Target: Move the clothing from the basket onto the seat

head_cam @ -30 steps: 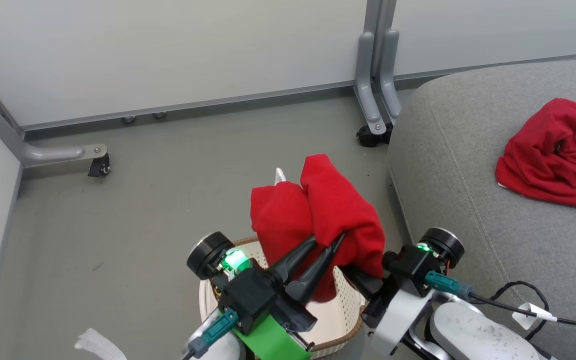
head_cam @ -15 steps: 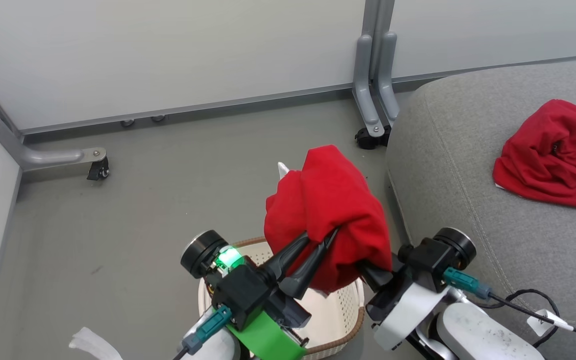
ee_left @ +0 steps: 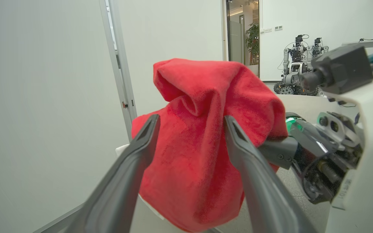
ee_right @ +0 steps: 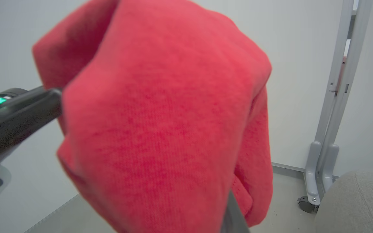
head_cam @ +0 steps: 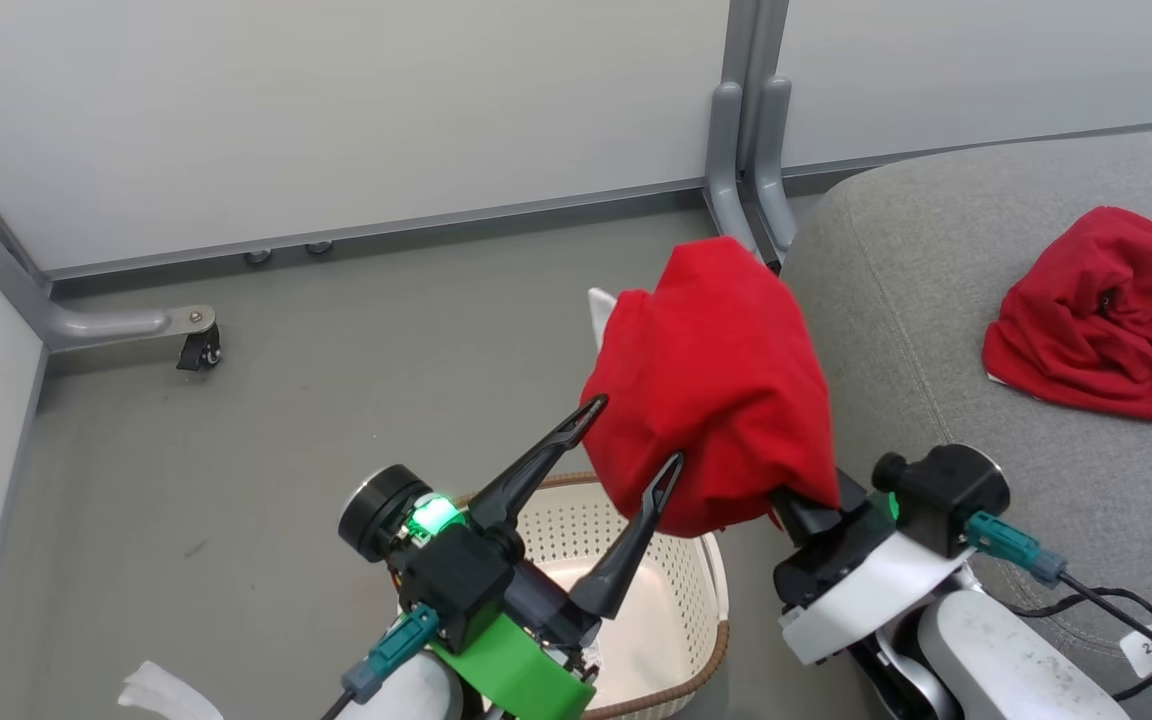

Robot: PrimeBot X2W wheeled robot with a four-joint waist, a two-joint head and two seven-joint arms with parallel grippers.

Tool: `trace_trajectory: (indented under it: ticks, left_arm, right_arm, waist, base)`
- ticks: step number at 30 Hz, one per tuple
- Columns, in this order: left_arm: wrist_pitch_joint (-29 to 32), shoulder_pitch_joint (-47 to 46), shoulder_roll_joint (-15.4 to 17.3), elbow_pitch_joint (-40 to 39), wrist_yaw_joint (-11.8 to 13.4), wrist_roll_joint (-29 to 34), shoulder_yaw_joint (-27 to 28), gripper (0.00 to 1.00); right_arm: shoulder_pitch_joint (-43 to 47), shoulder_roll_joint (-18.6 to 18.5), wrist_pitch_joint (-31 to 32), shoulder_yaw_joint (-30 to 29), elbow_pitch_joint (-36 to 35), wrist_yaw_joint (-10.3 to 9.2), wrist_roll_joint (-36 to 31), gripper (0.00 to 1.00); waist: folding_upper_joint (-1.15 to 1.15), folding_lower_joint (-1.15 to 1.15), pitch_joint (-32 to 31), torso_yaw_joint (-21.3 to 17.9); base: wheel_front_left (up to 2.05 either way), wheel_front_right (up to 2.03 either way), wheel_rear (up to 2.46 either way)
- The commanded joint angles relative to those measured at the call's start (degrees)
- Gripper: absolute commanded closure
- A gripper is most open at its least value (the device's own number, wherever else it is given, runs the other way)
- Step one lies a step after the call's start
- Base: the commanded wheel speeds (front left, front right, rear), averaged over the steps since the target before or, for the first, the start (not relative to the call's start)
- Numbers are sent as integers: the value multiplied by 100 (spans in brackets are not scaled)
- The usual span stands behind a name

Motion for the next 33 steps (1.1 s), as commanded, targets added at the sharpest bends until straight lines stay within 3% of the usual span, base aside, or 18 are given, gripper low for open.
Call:
trace_trajectory:
  ticks: [1,19,33]
  left_arm:
    - [0,104,35,-29,3,35,59,0]
    - [0,890,254,167,2,91,1055,0]
    - [0,1643,95,631,3,13,1774,0]
  right_arm:
    - [97,21,-17,-108,-50,0,36,100]
    - [802,271,-17,-1878,-434,0,93,100]
    - [1235,472,-17,-2566,-628,0,-79,100]
  waist:
    - [0,0,-11,4]
    - [0,0,-87,147]
    - [0,0,-132,212]
  base:
    - [0,0,0]
    - [0,0,0]
    - [0,0,0]
